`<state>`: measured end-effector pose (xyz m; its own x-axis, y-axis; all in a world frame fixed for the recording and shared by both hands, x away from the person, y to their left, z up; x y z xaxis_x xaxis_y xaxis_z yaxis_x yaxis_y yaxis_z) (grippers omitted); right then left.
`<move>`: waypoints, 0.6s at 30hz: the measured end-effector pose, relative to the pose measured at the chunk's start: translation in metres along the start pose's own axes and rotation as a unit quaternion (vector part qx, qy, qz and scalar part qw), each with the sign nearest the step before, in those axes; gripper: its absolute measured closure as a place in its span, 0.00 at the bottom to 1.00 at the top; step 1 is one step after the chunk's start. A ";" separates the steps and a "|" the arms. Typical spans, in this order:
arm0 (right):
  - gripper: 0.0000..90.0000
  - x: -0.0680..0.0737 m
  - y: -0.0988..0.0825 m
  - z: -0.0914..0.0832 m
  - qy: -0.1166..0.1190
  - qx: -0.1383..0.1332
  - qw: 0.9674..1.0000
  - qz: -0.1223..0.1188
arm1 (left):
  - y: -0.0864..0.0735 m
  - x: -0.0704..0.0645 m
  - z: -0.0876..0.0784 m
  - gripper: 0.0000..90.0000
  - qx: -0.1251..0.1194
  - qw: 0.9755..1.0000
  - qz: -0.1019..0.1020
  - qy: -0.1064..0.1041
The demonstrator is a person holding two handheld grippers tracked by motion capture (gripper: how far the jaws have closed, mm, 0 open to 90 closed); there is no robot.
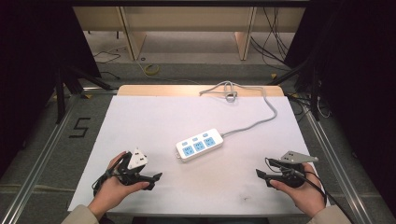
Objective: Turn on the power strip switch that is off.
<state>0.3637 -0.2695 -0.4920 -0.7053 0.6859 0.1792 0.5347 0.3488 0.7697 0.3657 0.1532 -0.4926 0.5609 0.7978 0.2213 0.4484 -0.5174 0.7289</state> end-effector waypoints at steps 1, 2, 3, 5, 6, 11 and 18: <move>0.36 0.000 0.000 0.000 0.000 0.000 1.000 0.001 | 0.000 0.000 0.000 0.19 -0.001 1.000 0.000 0.000; 0.36 0.000 0.000 0.000 0.000 0.000 1.000 0.000 | 0.000 0.000 0.000 0.20 0.000 1.000 -0.001 0.001; 0.36 0.000 0.000 0.000 0.000 0.001 1.000 0.000 | 0.000 0.001 -0.001 0.22 0.000 1.000 -0.003 0.002; 0.36 0.000 0.000 0.001 0.000 0.001 1.000 -0.001 | 0.000 0.002 -0.001 0.28 0.000 1.000 -0.004 0.005; 0.36 0.000 0.000 0.001 0.000 0.001 1.000 -0.002 | 0.001 0.005 -0.002 0.32 -0.001 1.000 -0.009 0.008; 0.36 0.001 0.001 0.002 0.003 0.001 1.000 -0.003 | 0.003 0.009 -0.005 0.66 -0.004 1.000 -0.002 0.019; 0.36 0.002 0.001 0.004 0.006 0.001 1.000 -0.003 | 0.010 0.012 -0.007 0.99 -0.012 0.999 0.001 0.035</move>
<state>0.3651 -0.2655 -0.4933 -0.7141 0.6758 0.1830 0.5319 0.3537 0.7694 0.3720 0.1595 -0.4785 0.5115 0.8168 0.2670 0.4292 -0.5120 0.7441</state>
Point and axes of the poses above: each handheld gripper's, and its own axes: z roughly forward along the jaws, y roughly out of its top, x roughly to its left, the point moved 6 cm from there along z, roughly forward along the jaws, and after that the axes turned 11 degrees about y, right-handed, at the moved point
